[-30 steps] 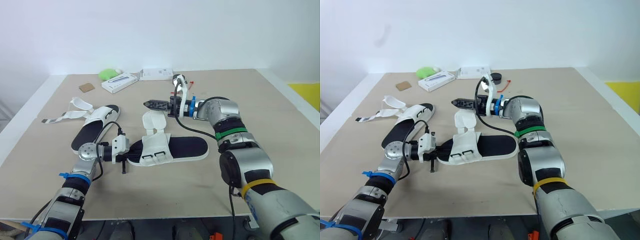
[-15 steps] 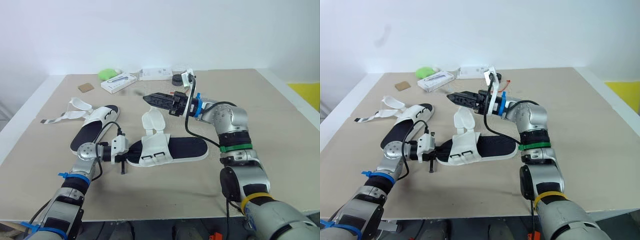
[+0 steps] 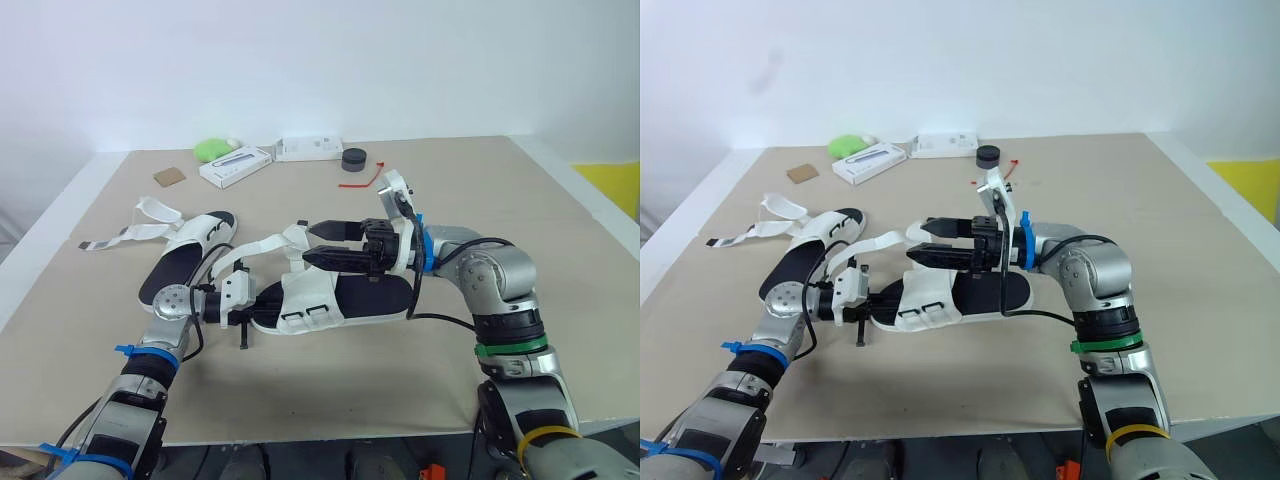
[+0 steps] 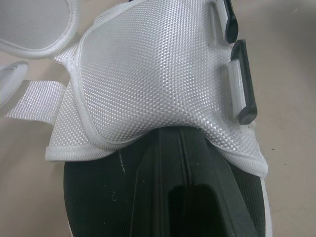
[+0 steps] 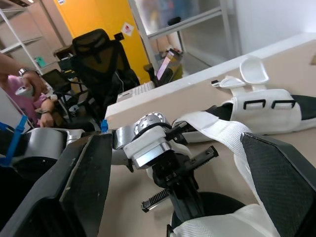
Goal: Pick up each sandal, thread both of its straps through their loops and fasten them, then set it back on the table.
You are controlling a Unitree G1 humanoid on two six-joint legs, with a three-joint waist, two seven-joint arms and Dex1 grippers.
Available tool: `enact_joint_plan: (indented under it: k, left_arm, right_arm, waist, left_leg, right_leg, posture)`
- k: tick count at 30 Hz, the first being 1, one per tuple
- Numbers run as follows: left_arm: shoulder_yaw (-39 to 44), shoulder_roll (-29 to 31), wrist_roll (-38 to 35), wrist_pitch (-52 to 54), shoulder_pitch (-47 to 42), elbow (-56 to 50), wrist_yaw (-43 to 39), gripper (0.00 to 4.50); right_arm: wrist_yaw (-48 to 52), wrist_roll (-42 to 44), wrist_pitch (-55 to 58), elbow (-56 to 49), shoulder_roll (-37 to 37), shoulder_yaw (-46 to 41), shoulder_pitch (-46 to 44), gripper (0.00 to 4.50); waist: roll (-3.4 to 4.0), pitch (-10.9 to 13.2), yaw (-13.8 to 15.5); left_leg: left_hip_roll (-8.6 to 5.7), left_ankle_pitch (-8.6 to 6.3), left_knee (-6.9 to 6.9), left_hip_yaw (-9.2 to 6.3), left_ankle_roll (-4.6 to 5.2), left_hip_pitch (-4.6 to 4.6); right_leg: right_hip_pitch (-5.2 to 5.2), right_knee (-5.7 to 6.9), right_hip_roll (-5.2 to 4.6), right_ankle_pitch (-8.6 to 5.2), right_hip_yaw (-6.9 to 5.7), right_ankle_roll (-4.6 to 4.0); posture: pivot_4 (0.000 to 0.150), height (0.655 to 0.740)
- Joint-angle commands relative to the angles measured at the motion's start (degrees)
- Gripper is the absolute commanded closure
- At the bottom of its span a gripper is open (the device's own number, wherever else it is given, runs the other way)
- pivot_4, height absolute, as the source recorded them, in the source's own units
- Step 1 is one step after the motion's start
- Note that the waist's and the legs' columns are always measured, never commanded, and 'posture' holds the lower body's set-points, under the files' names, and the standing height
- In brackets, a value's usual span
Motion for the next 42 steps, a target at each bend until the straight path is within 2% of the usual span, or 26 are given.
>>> enact_joint_plan:
  k: [1,7,13,21,26,31,32,35,36,38,42]
  left_arm:
    - [-5.2,1.2,7.0,3.6,5.7,7.3,-1.6,4.50]
    - [-5.3,1.0,7.1,3.9,5.7,7.1,-1.8,4.50]
    - [-5.4,0.9,7.3,4.0,5.5,7.3,-1.8,4.50]
    - [-5.4,0.4,7.3,4.0,5.2,7.7,-1.4,4.50]
    - [-5.4,0.2,7.3,4.0,5.2,7.5,-1.2,4.50]
    - [-5.4,0.1,7.3,4.0,5.2,7.5,-1.0,4.50]
    - [-5.4,0.1,7.3,4.0,5.2,7.5,-0.9,4.50]
    - [-5.4,0.0,7.3,4.0,5.1,7.6,-0.8,4.50]
    - [-5.4,0.0,7.3,4.0,5.1,7.7,-0.8,4.50]
    - [-5.4,0.0,7.3,4.0,5.1,7.7,-0.8,4.50]
    - [-5.4,0.0,7.4,4.0,5.0,7.8,-0.7,4.50]
  right_arm:
    - [-4.2,-9.5,-9.6,-2.8,-1.1,5.7,-1.6,0.04]
    - [-6.2,-21.4,-22.0,-7.3,-2.3,15.0,-2.5,0.04]
    - [-9.9,-33.7,-30.4,-5.2,-2.7,20.9,-6.8,0.04]
    - [-12.2,-44.5,-36.4,0.6,-0.5,26.2,-11.5,0.04]
    - [-12.4,-48.0,-39.2,3.4,0.4,28.1,-11.8,0.04]
    - [-13.0,-49.6,-40.4,5.8,2.0,27.8,-12.5,1.27]
    - [-12.9,-49.6,-40.5,6.0,2.4,27.5,-12.7,1.85]
    - [-12.7,-49.6,-40.6,6.2,3.3,26.8,-13.2,3.10]
    - [-12.5,-49.3,-40.4,6.0,3.6,26.5,-13.3,3.71]
    - [-11.8,-48.1,-39.4,4.8,4.2,25.5,-13.5,4.34]
    - [-8.3,-43.1,-37.4,0.5,4.3,22.9,-12.4,4.45]
  waist:
    - [-0.01,0.0,0.0]
    - [-0.02,0.0,0.0]
    - [-0.08,0.0,0.0]
    - [-0.38,-0.2,0.1]
    - [-0.48,-0.2,0.2]
    - [-0.50,-0.2,0.2]
    - [-0.50,-0.2,0.2]
    - [-0.53,-0.2,0.2]
    - [-0.54,-0.2,0.2]
    - [-0.57,-0.2,0.2]
    - [-0.61,-0.1,0.3]
  left_leg:
    - [-0.03,-0.01,0.00,0.00,-0.01,0.00]
    - [-0.29,-0.07,-0.01,0.01,-0.01,0.01]
    - [-0.32,-0.10,-0.02,0.01,-0.04,0.02]
    - [-0.41,-0.12,-0.15,0.03,-0.06,0.11]
    - [-0.44,-0.11,-0.30,0.03,-0.05,0.18]
    - [-0.45,-0.11,-0.33,0.03,-0.05,0.19]
    - [-0.45,-0.11,-0.35,0.03,-0.05,0.19]
    - [-0.46,-0.11,-0.38,0.02,-0.05,0.22]
    - [-0.46,-0.11,-0.38,0.02,-0.05,0.22]
    - [-0.46,-0.11,-0.38,0.02,-0.05,0.22]
    - [-0.47,-0.11,-0.42,0.02,-0.05,0.23]
  right_leg:
    - [-0.03,-0.02,-0.04,0.00,-0.01,0.00]
    - [-0.11,-0.07,-0.35,-0.01,-0.07,0.02]
    - [-0.15,-0.14,-0.52,-0.02,-0.23,0.03]
    - [-0.22,-0.22,-0.86,-0.02,-0.55,0.03]
    - [-0.21,-0.23,-0.90,-0.02,-0.55,0.03]
    - [-0.21,-0.23,-0.91,-0.02,-0.56,0.03]
    - [-0.21,-0.24,-0.91,-0.02,-0.56,0.03]
    - [-0.21,-0.24,-0.91,-0.02,-0.56,0.03]
    - [-0.21,-0.24,-0.92,-0.02,-0.56,0.03]
    - [-0.21,-0.24,-0.93,-0.02,-0.56,0.03]
    - [-0.21,-0.25,-0.94,-0.02,-0.56,0.03]
  posture:
    - [0.150,0.7400]
    - [0.150,0.7400]
    - [0.150,0.7400]
    - [0.150,0.7400]
    - [0.150,0.7400]
    - [0.150,0.7400]
    - [0.150,0.7400]
    - [0.150,0.7400]
    - [0.150,0.7400]
    - [0.150,0.7400]
    - [0.150,0.7400]
